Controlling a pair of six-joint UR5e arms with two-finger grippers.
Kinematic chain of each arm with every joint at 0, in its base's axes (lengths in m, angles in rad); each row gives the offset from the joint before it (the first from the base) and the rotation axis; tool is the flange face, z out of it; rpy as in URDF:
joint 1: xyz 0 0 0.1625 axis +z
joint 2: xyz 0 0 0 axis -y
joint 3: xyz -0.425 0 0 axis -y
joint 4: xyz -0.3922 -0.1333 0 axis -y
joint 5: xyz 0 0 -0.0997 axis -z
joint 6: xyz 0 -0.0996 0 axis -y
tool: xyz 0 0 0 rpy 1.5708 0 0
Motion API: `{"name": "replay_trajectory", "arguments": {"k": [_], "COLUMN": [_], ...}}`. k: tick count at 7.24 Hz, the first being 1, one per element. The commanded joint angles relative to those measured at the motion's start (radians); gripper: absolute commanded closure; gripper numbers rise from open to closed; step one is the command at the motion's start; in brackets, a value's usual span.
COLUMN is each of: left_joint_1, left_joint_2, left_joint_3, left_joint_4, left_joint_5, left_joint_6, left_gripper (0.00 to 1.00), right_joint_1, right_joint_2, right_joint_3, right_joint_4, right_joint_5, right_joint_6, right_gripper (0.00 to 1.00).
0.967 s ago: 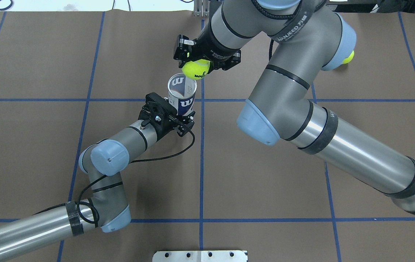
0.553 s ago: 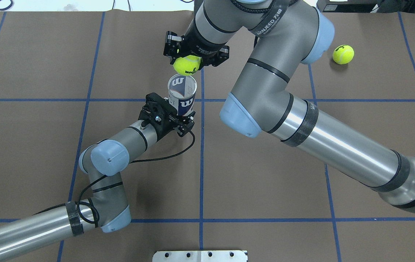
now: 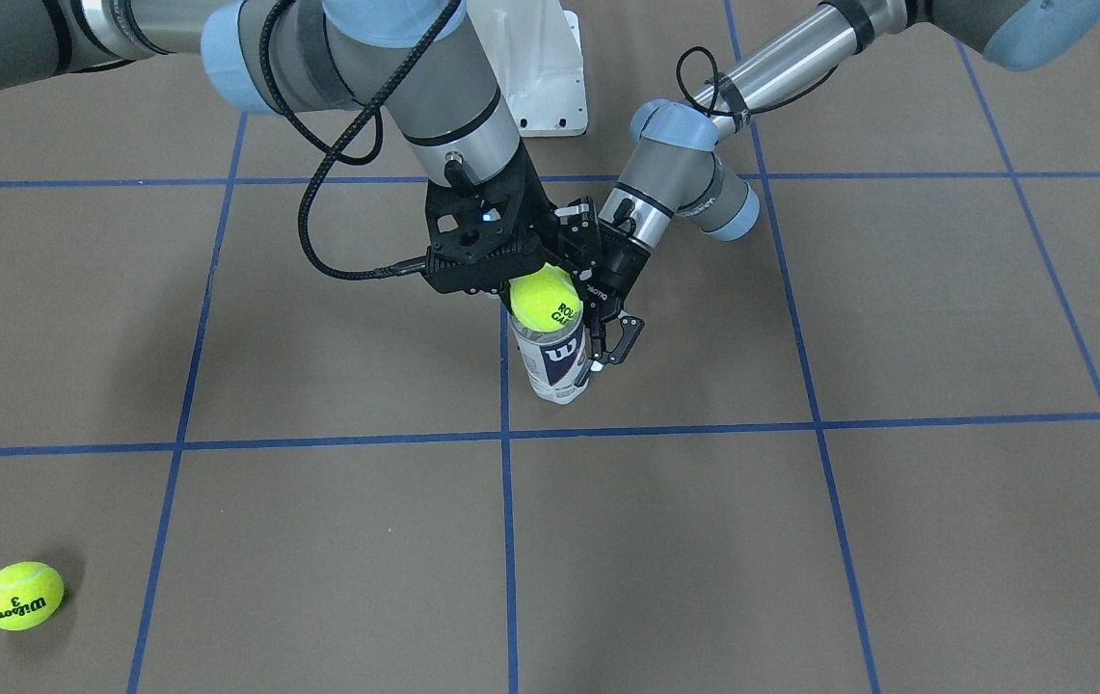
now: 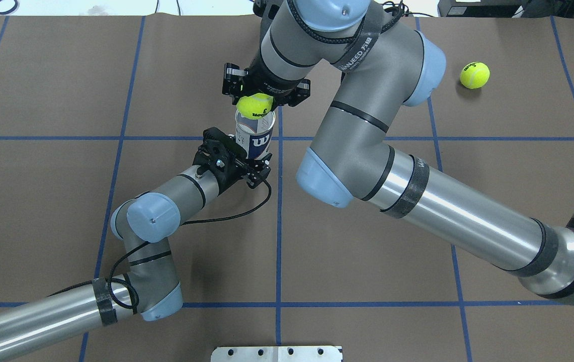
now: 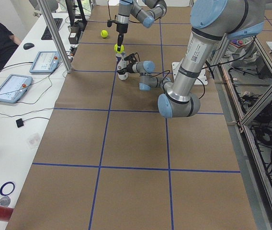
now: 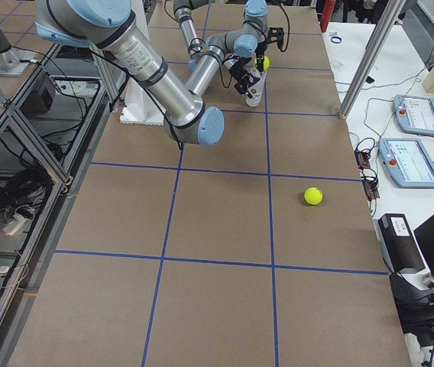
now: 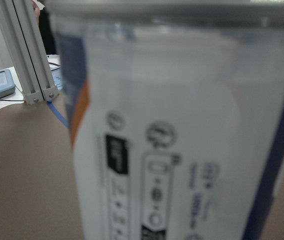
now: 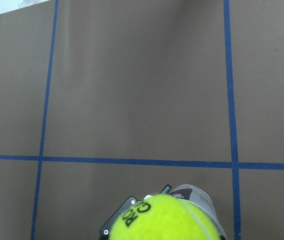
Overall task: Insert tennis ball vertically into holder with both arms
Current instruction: 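Open the right gripper to drop the ball into the can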
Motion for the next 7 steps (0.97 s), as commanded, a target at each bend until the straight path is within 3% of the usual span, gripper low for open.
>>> {"name": "replay_trajectory", "arguments": {"k": [1,2,7], "left_joint_1": [0.000,0.000,0.000], "left_joint_2": [0.000,0.000,0.000], "left_joint_3": [0.000,0.000,0.000], "left_joint_4": [0.000,0.000,0.000], "left_joint_5": [0.000,0.000,0.000], "left_joint_6": [0.000,0.001,0.001], "left_gripper": [0.14,0.14,0.14], "right_joint_1": [-0.003,-0.003,-0.004], "right_joint_2": [-0.002,-0.010,-0.008], "right_joint_3": [0.016,0.019,0.054], "right_joint_4": [-0.027,-0.027,-0.059], "right_joint_5": [0.000,-0.012,-0.028], "right_joint_6": [0.000,0.000,0.001], "right_gripper": [0.94,0.02,0.00]}}
